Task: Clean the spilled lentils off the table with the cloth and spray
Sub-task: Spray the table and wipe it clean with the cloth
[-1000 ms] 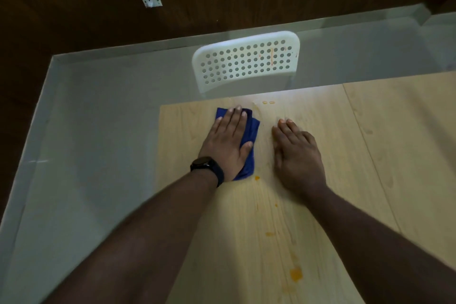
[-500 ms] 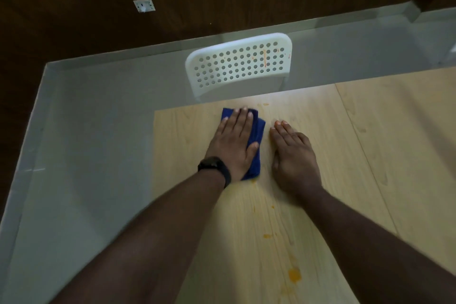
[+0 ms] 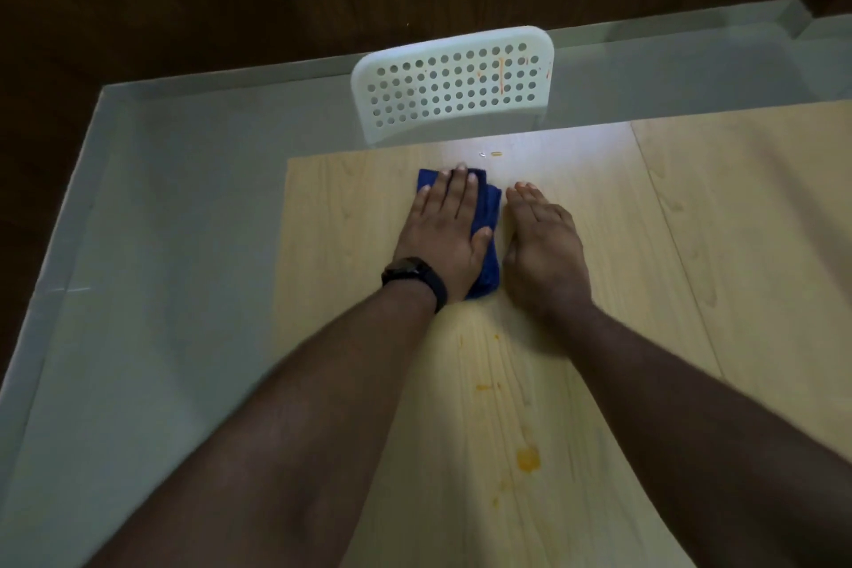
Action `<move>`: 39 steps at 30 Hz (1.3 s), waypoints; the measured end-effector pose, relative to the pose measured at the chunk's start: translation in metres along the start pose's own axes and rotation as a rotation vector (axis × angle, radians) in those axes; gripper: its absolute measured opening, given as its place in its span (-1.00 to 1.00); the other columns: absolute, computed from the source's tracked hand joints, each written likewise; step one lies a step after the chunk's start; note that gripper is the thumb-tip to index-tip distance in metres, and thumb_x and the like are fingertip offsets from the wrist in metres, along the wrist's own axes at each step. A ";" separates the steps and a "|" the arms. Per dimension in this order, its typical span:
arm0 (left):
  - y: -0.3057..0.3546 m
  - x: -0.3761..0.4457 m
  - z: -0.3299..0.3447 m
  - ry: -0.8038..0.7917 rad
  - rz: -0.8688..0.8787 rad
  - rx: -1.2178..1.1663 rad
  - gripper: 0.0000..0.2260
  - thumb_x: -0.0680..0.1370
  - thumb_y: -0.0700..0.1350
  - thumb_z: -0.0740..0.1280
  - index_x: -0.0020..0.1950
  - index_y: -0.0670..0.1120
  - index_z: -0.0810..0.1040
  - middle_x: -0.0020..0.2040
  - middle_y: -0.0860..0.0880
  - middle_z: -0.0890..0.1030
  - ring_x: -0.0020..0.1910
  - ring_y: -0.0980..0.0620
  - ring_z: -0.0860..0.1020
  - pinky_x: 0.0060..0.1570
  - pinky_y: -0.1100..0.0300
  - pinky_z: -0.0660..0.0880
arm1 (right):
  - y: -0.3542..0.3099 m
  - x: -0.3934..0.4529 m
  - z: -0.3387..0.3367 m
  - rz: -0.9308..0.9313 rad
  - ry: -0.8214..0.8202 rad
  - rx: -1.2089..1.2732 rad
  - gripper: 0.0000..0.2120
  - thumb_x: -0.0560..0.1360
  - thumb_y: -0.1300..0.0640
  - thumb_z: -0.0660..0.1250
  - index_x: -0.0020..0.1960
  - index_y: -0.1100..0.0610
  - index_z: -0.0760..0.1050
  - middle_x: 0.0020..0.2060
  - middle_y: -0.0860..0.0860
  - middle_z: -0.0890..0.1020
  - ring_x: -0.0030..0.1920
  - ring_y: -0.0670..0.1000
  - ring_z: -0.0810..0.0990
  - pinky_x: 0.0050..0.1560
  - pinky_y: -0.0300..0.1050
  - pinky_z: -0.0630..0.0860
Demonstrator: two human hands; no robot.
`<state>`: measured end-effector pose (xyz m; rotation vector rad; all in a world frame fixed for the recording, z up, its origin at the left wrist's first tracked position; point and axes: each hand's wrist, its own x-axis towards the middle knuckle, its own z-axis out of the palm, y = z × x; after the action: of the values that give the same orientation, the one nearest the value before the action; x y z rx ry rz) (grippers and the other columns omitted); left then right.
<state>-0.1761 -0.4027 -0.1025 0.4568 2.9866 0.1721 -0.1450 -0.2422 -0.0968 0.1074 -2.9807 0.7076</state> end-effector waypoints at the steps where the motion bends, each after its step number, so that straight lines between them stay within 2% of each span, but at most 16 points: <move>1: 0.009 -0.022 0.002 -0.002 0.017 -0.012 -0.36 0.70 0.15 -0.11 0.70 -0.10 -0.19 0.71 -0.06 -0.19 0.68 -0.03 -0.20 0.65 -0.05 -0.15 | 0.000 -0.002 -0.001 0.005 0.019 0.031 -0.46 0.65 0.11 0.09 0.61 0.17 0.31 0.58 0.11 0.37 0.60 0.06 0.28 0.63 0.03 0.15; 4: 0.019 -0.092 0.010 -0.040 0.056 -0.014 -0.36 0.70 0.16 -0.12 0.70 -0.10 -0.20 0.71 -0.05 -0.22 0.67 -0.01 -0.25 0.64 -0.05 -0.15 | 0.005 -0.009 -0.005 0.052 0.017 0.172 -0.50 0.67 0.20 0.14 0.60 0.11 0.34 0.57 0.09 0.40 0.58 0.07 0.32 0.61 0.03 0.21; 7: -0.001 -0.135 0.010 -0.047 0.005 -0.029 -0.36 0.69 0.17 -0.15 0.70 -0.07 -0.23 0.70 -0.02 -0.26 0.66 0.04 -0.28 0.64 -0.03 -0.16 | 0.007 -0.039 -0.018 0.022 -0.073 0.188 -0.45 0.68 0.19 0.19 0.65 0.03 0.24 0.63 0.01 0.29 0.63 0.01 0.20 0.64 0.07 0.15; 10: -0.009 -0.130 0.007 -0.040 -0.073 0.004 -0.35 0.67 0.19 -0.22 0.69 -0.07 -0.28 0.69 -0.02 -0.30 0.66 0.03 -0.30 0.64 -0.02 -0.18 | 0.015 -0.089 -0.033 0.013 -0.139 0.131 -0.42 0.69 0.12 0.16 0.69 0.01 0.14 0.66 -0.04 0.19 0.65 -0.03 0.11 0.65 0.00 0.06; 13: 0.005 -0.108 0.008 -0.006 -0.185 0.012 -0.34 0.68 0.18 -0.20 0.69 -0.11 -0.26 0.70 -0.06 -0.25 0.67 -0.02 -0.24 0.64 -0.02 -0.18 | 0.023 -0.130 -0.037 -0.053 -0.174 0.040 -0.40 0.66 0.07 0.11 0.69 0.05 0.12 0.68 -0.02 0.13 0.67 -0.04 0.03 0.67 0.03 0.03; 16: 0.030 -0.114 0.016 -0.002 -0.133 0.001 -0.35 0.69 0.18 -0.16 0.70 -0.10 -0.22 0.71 -0.05 -0.23 0.68 -0.02 -0.23 0.64 -0.04 -0.16 | 0.031 -0.144 -0.029 -0.110 -0.163 -0.026 -0.42 0.69 0.11 0.11 0.69 0.10 0.11 0.68 -0.01 0.09 0.68 -0.05 -0.05 0.67 -0.05 -0.10; 20: 0.061 -0.182 0.025 -0.036 0.006 -0.022 -0.37 0.71 0.16 -0.13 0.70 -0.08 -0.22 0.70 -0.03 -0.25 0.67 0.02 -0.28 0.64 -0.01 -0.18 | 0.030 -0.140 -0.027 -0.118 -0.145 -0.040 -0.41 0.65 0.08 0.04 0.66 0.16 0.19 0.66 0.08 0.20 0.68 0.01 0.05 0.67 -0.02 -0.04; 24: 0.047 -0.263 0.029 -0.055 0.010 -0.024 -0.37 0.71 0.17 -0.17 0.70 -0.09 -0.23 0.70 -0.02 -0.27 0.66 0.04 -0.29 0.64 -0.04 -0.12 | 0.025 -0.148 -0.034 -0.093 -0.155 -0.046 -0.44 0.71 0.02 0.02 0.69 0.11 0.12 0.68 0.04 0.12 0.68 -0.01 -0.01 0.66 -0.07 -0.12; 27: 0.039 -0.267 0.030 -0.032 -0.048 -0.028 -0.37 0.69 0.19 -0.20 0.70 -0.08 -0.22 0.70 -0.02 -0.25 0.67 0.04 -0.27 0.64 -0.05 -0.10 | 0.020 -0.151 -0.035 -0.087 -0.162 -0.058 -0.44 0.74 0.01 0.02 0.70 0.09 0.06 0.69 0.02 0.06 0.68 -0.03 -0.06 0.62 -0.12 -0.21; 32: 0.070 -0.216 0.032 0.004 -0.194 -0.003 -0.34 0.68 0.18 -0.17 0.70 -0.10 -0.20 0.71 -0.05 -0.20 0.68 -0.01 -0.22 0.64 -0.01 -0.19 | 0.021 -0.147 -0.031 -0.094 -0.131 -0.084 -0.45 0.73 0.05 0.04 0.69 0.14 0.11 0.68 0.06 0.12 0.68 0.02 0.00 0.61 -0.13 -0.19; 34: 0.086 -0.222 0.035 0.004 -0.155 -0.012 -0.35 0.69 0.17 -0.13 0.71 -0.11 -0.18 0.71 -0.05 -0.19 0.68 -0.01 -0.21 0.65 -0.02 -0.18 | 0.022 -0.146 -0.028 -0.094 -0.120 -0.095 -0.45 0.71 0.07 0.05 0.68 0.16 0.14 0.68 0.08 0.15 0.68 0.03 0.03 0.62 -0.11 -0.15; 39: 0.112 -0.315 0.046 -0.030 -0.032 -0.036 -0.37 0.71 0.15 -0.12 0.70 -0.10 -0.19 0.71 -0.06 -0.21 0.67 0.00 -0.25 0.65 -0.05 -0.13 | 0.019 -0.152 -0.034 -0.104 -0.120 -0.116 -0.47 0.70 0.06 0.09 0.64 0.18 0.24 0.64 0.11 0.26 0.66 0.07 0.13 0.63 -0.06 -0.05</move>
<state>0.1613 -0.3879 -0.1027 0.4041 2.9546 0.2143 0.0066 -0.2023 -0.0892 0.3060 -3.0942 0.5332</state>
